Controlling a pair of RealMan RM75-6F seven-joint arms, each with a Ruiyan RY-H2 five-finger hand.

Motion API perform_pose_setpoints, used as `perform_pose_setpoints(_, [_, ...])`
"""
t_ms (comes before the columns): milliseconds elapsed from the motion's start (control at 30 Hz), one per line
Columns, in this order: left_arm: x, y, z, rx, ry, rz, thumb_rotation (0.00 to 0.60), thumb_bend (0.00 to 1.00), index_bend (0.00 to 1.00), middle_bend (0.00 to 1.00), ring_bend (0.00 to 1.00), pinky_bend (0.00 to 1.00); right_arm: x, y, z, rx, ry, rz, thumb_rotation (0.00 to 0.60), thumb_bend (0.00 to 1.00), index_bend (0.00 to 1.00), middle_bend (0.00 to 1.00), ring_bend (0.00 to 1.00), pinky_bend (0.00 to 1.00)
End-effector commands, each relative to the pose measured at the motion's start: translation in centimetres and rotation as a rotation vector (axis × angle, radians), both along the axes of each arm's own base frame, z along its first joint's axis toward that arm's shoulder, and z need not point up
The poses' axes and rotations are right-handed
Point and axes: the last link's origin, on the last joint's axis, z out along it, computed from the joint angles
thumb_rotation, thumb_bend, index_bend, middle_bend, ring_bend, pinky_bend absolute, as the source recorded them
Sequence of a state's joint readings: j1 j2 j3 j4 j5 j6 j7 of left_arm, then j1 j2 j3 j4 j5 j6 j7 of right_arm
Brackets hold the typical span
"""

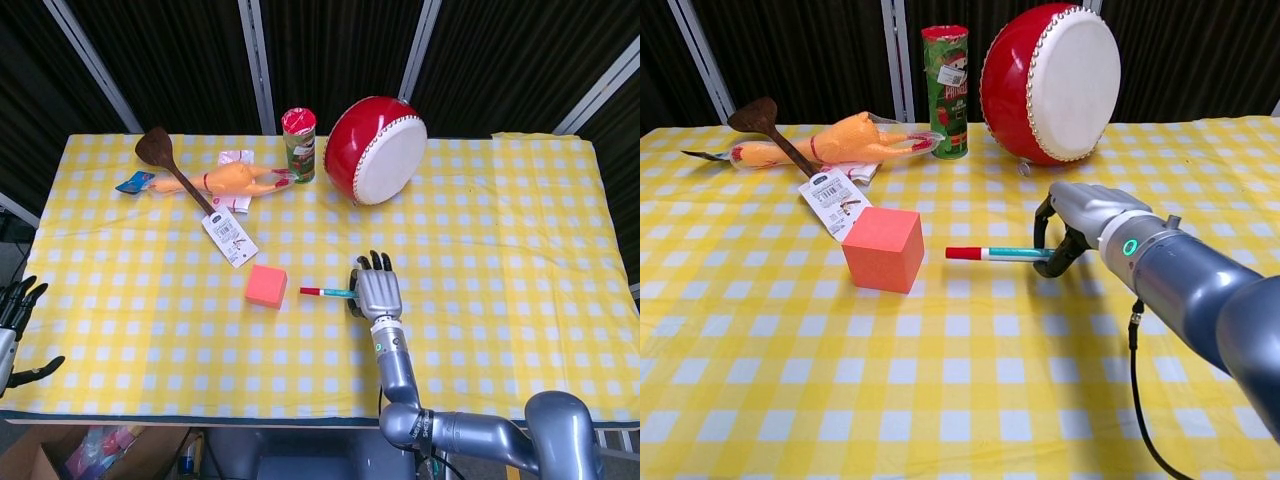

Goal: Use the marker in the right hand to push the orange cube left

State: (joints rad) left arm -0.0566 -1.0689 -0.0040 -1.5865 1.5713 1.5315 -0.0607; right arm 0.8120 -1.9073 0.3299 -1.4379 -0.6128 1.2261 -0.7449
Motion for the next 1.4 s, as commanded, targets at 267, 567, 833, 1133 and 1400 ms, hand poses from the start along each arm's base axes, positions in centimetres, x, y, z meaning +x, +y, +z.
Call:
perform_pose_setpoints(267, [-0.1, 0.1, 0.0, -0.006, -0.014, 0.005, 0.600, 0.00, 0.00, 0.00, 0.00, 0.00, 2.6, 0.2, -1.9, 0.030, -0.076, 0.017, 0.600, 0.55, 0.65, 0.20, 0.00, 0.00])
perform_pose_setpoints(567, [-0.1, 0.1, 0.1, -0.012, -0.023, 0.011, 0.600, 0.00, 0.00, 0.00, 0.00, 0.00, 5.0, -0.4, -3.6, 0.047, -0.102, 0.039, 0.600, 0.55, 0.65, 0.20, 0.00, 0.00])
perform_pose_setpoints(833, [-0.2, 0.0, 0.1, -0.017, -0.026, 0.018, 0.600, 0.00, 0.00, 0.00, 0.00, 0.00, 6.4, -1.1, -4.5, 0.057, -0.113, 0.048, 0.600, 0.55, 0.65, 0.20, 0.00, 0.00])
perform_pose_setpoints(1133, [-0.1, 0.0, 0.0, -0.022, -0.024, 0.020, 0.600, 0.00, 0.00, 0.00, 0.00, 0.00, 7.4, -1.1, -5.6, 0.074, -0.109, 0.069, 0.600, 0.55, 0.65, 0.20, 0.00, 0.00])
perform_pose_setpoints(1400, [-0.2, 0.0, 0.0, -0.021, -0.025, 0.026, 0.600, 0.00, 0.00, 0.00, 0.00, 0.00, 8.4, -1.4, -6.5, 0.081, -0.098, 0.085, 0.600, 0.55, 0.65, 0.20, 0.00, 0.00])
